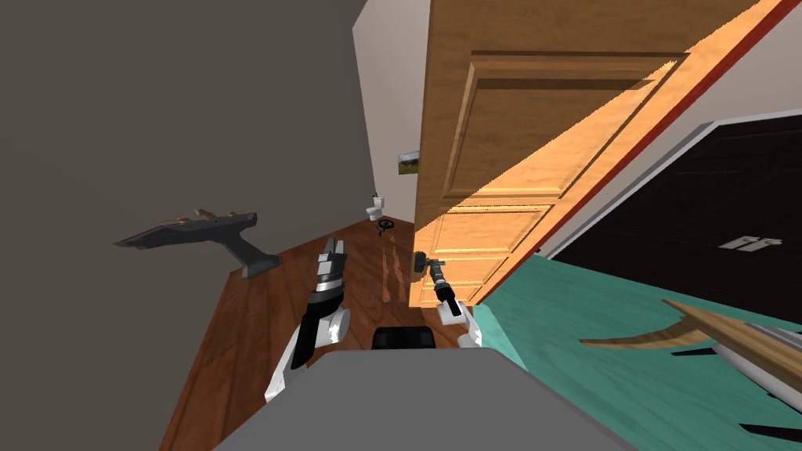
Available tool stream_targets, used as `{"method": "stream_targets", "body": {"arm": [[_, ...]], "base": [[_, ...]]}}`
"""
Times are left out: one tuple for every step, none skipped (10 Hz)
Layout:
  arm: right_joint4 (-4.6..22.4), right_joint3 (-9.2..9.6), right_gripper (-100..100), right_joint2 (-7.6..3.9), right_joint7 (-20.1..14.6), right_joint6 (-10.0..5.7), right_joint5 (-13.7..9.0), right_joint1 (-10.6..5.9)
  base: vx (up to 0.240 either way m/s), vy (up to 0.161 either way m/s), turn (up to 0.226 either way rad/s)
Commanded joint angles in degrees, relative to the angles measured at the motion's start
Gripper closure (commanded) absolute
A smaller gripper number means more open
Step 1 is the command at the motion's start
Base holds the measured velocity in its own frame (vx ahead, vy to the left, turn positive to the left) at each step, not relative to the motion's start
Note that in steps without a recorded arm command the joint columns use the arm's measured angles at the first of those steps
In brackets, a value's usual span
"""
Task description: Push the door open
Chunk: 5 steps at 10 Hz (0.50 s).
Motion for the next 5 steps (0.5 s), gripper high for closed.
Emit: {"method": "stream_targets", "body": {"arm": [[-0.49, -1.00, 100, 1.14, -0.03, 0.12, -0.23, 0.07], [-0.20, -0.70, 100, 0.63, -0.02, 0.07, -0.15, 0.08], [-0.56, -2.08, 100, -0.58, -0.01, 0.06, -0.40, 0.22], [-0.66, -2.59, 100, -0.92, 0.00, 0.06, -0.49, 0.31], [-0.78, -3.17, 100, -1.19, 0.02, 0.06, -0.59, 0.41]], "base": [[0.162, 0.122, -0.088], [0.076, 0.047, -0.043], [0.142, 0.073, -0.051], [0.187, 0.121, -0.082], [0.181, 0.092, -0.075]]}}
